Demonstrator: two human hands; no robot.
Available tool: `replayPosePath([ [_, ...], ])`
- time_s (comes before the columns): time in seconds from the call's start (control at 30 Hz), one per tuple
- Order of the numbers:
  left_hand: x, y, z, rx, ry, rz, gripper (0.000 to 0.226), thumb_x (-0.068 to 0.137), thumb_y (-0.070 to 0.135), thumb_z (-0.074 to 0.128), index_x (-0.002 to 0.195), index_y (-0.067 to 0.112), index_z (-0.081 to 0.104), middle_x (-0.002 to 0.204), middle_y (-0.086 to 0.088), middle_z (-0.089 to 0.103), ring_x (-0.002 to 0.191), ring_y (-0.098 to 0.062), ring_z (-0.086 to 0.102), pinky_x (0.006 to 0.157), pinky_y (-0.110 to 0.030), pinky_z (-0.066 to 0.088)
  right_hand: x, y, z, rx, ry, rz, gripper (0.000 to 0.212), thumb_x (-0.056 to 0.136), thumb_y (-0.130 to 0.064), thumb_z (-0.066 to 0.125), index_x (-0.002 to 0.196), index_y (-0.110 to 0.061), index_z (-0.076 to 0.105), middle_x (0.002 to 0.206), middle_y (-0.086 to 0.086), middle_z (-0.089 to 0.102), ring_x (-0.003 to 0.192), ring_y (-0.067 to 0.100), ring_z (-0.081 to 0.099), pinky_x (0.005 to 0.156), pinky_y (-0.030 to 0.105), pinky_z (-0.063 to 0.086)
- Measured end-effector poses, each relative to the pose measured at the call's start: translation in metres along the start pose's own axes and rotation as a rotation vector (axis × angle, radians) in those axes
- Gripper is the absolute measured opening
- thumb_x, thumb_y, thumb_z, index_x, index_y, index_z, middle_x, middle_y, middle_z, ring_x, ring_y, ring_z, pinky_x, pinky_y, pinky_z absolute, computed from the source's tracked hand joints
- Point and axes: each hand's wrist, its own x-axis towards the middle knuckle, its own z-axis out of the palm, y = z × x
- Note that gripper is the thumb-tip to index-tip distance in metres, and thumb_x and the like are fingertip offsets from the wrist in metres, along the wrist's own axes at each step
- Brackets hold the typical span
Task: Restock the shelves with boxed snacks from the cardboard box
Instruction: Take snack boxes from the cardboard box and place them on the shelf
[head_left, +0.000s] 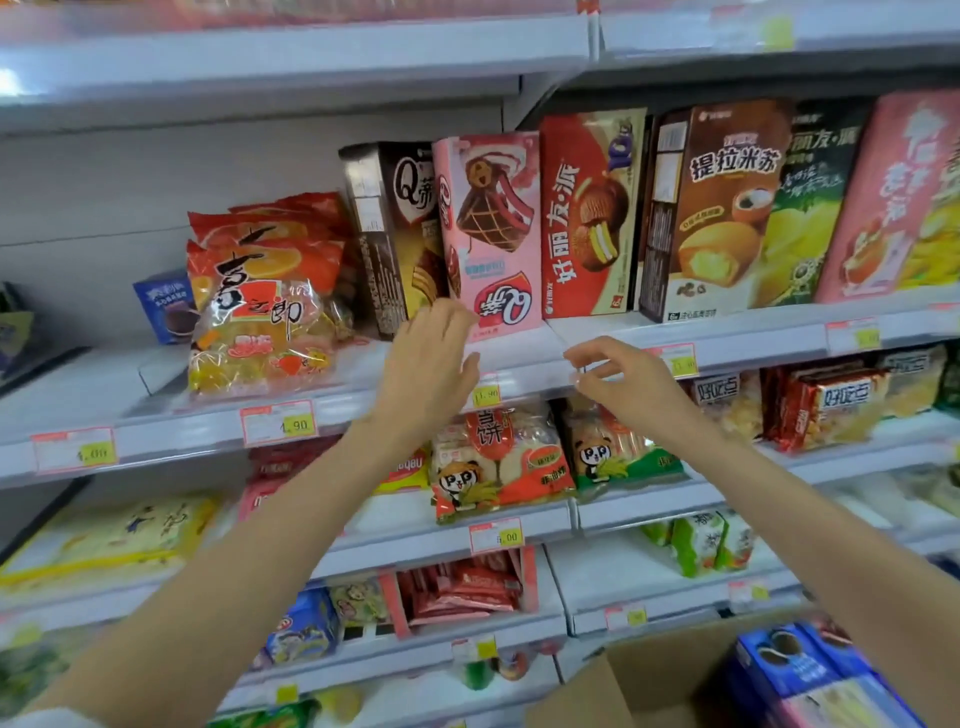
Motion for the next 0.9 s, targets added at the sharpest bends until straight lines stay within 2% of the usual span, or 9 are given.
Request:
replayPosePath([
  [0.07, -0.021, 0.027, 0.003, -0.059, -0.087, 0.164, 0.028, 0.08, 0.016, 0.049, 0.103, 0.004, 0.059, 0.097, -0.012, 0.062, 0.085, -0.031, 0.059, 0.067, -0.036, 0.046, -0.008, 0.013, 0.0, -0.093, -0.005, -0.011, 0.02, 0.088, -0.019, 0.063, 0.108, -0.021, 0.061, 0.108, -0.005, 0.059, 0.086, 0.008, 0.057, 0.07, 0.017, 0.045],
  [0.17, -0.058, 0.066, 0.024, -0.085, -0.254, 0.29, 0.021, 0.074, 0.014, 0.053, 0.094, 0.008, 0.056, 0.085, -0.009, 0.061, 0.073, -0.029, 0.058, 0.058, -0.034, 0.039, -0.036, 0.041, -0.002, -0.345, -0.058, -0.098, 0.028, 0.089, -0.017, 0.061, 0.116, -0.016, 0.06, 0.109, 0.001, 0.058, 0.09, 0.014, 0.054, 0.074, 0.015, 0.041],
  [0.27, -0.1, 0.11, 0.054, -0.07, -0.445, 0.322, 0.026, 0.059, 0.012, 0.064, 0.082, 0.01, 0.052, 0.07, -0.008, 0.055, 0.06, -0.026, 0.054, 0.049, -0.029, 0.038, -0.082, 0.086, -0.004, -0.646, -0.168, -0.114, 0.034, 0.091, -0.02, 0.059, 0.124, -0.014, 0.056, 0.123, 0.009, 0.054, 0.109, 0.026, 0.052, 0.083, 0.032, 0.042],
  [0.33, -0.126, 0.14, 0.073, -0.063, -0.584, 0.347, 0.037, 0.047, 0.012, 0.075, 0.076, 0.011, 0.052, 0.061, -0.006, 0.053, 0.052, -0.024, 0.052, 0.044, -0.025, 0.031, -0.116, 0.122, -0.002, -0.751, -0.238, -0.129, 0.033, 0.086, -0.016, 0.063, 0.118, -0.009, 0.06, 0.114, 0.013, 0.058, 0.102, 0.035, 0.058, 0.079, 0.041, 0.047],
  [0.4, -0.154, 0.167, 0.094, -0.08, -0.718, 0.348, 0.042, 0.035, 0.013, 0.083, 0.068, 0.013, 0.057, 0.057, -0.004, 0.052, 0.048, -0.022, 0.052, 0.043, -0.022, 0.029, -0.151, 0.155, -0.001, -0.785, -0.303, -0.053, 0.033, 0.085, -0.016, 0.062, 0.118, -0.01, 0.06, 0.112, 0.013, 0.059, 0.102, 0.035, 0.059, 0.082, 0.043, 0.047],
  [0.5, -0.191, 0.203, 0.12, -0.133, -0.89, 0.384, 0.044, 0.029, 0.013, 0.085, 0.066, 0.015, 0.061, 0.058, -0.002, 0.054, 0.048, -0.021, 0.053, 0.042, -0.021, 0.034, -0.203, 0.193, -0.001, -0.865, -0.465, 0.125, 0.037, 0.094, -0.024, 0.048, 0.13, -0.016, 0.048, 0.127, 0.008, 0.049, 0.117, 0.028, 0.048, 0.092, 0.036, 0.038],
  [0.63, -0.225, 0.245, 0.147, -0.193, -1.018, 0.423, 0.034, 0.033, 0.017, 0.083, 0.057, 0.019, 0.059, 0.052, 0.0, 0.054, 0.047, -0.018, 0.055, 0.044, -0.022, 0.038, -0.261, 0.245, -0.002, -0.81, -0.561, 0.232, 0.032, 0.08, -0.017, 0.062, 0.111, -0.01, 0.062, 0.106, 0.013, 0.059, 0.095, 0.034, 0.062, 0.075, 0.038, 0.049],
  [0.73, -0.253, 0.275, 0.167, -0.237, -1.155, 0.414, 0.041, 0.021, 0.017, 0.085, 0.054, 0.02, 0.061, 0.052, 0.001, 0.055, 0.046, -0.016, 0.055, 0.041, -0.018, 0.037, -0.298, 0.276, -0.006, -0.855, -0.672, 0.359, 0.037, 0.095, -0.025, 0.046, 0.131, -0.017, 0.046, 0.128, 0.006, 0.047, 0.12, 0.026, 0.048, 0.096, 0.036, 0.038],
  [0.9, -0.287, 0.317, 0.192, -0.3, -1.282, 0.404, 0.044, 0.017, 0.026, 0.087, 0.057, 0.02, 0.069, 0.05, 0.004, 0.057, 0.046, -0.01, 0.056, 0.039, -0.013, 0.033, -0.341, 0.316, -0.016, -0.769, -0.691, 0.446, 0.037, 0.094, -0.018, 0.045, 0.13, -0.015, 0.047, 0.123, 0.008, 0.051, 0.112, 0.027, 0.054, 0.088, 0.033, 0.04],
])
